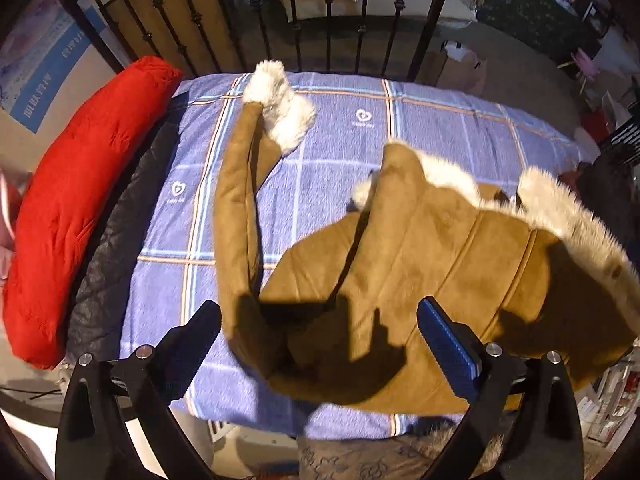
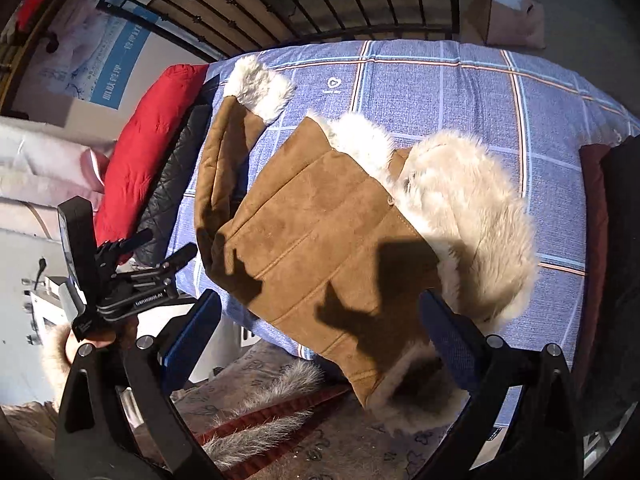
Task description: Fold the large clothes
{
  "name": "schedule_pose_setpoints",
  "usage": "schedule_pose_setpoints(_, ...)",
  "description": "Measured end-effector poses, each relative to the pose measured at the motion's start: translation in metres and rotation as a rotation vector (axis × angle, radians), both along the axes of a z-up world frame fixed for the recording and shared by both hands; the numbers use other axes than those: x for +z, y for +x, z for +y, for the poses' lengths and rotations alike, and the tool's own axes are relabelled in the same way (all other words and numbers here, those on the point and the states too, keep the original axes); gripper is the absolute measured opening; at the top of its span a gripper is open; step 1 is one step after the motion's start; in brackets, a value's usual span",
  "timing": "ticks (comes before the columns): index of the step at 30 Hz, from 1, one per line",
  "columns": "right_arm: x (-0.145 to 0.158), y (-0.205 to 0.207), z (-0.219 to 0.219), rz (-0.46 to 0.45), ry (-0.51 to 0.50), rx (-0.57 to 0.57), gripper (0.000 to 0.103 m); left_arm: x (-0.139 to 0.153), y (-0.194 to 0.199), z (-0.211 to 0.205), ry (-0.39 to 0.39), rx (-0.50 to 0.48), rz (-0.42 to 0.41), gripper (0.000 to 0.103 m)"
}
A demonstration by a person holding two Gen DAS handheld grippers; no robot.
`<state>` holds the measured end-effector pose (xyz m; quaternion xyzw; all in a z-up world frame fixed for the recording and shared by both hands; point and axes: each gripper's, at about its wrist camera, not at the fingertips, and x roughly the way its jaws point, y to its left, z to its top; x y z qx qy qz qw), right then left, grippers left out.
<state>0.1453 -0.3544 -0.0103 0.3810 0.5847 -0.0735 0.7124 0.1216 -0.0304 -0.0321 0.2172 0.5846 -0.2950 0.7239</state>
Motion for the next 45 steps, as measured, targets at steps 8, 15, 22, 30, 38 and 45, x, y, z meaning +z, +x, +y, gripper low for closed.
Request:
schedule_pose_setpoints(8, -0.022, 0.047, -0.059, 0.036, -0.058, -0.051, 0.097, -0.083, 0.018, -0.075, 0.030, -0.173, 0.219, 0.097)
schedule_pose_setpoints(15, -0.028, 0.045, -0.072, 0.048, -0.065, -0.113, 0.097, -0.109, -0.004, -0.087, 0.082, -0.242, 0.183, 0.036)
schedule_pose_setpoints(22, -0.045, 0.019, -0.075, 0.102, -0.082, -0.124, 0.097, -0.046, -0.041, -0.036, -0.066, -0.312, 0.207, 0.020)
schedule_pose_setpoints(30, -0.064, 0.015, -0.092, 0.139, -0.101, -0.131, 0.097, -0.025, -0.128, 0.052, -0.023, -0.390, 0.314, 0.021)
schedule_pose_setpoints(38, -0.093, 0.082, -0.083, 0.122, -0.133, 0.031, 0.097, -0.054, -0.131, 0.116, -0.052, -0.206, 0.393, 0.028)
schedule_pose_setpoints(45, -0.178, 0.109, -0.115, 0.223, -0.033, -0.016, 0.097, 0.003, -0.107, 0.173, -0.213, -0.099, 0.362, 0.095)
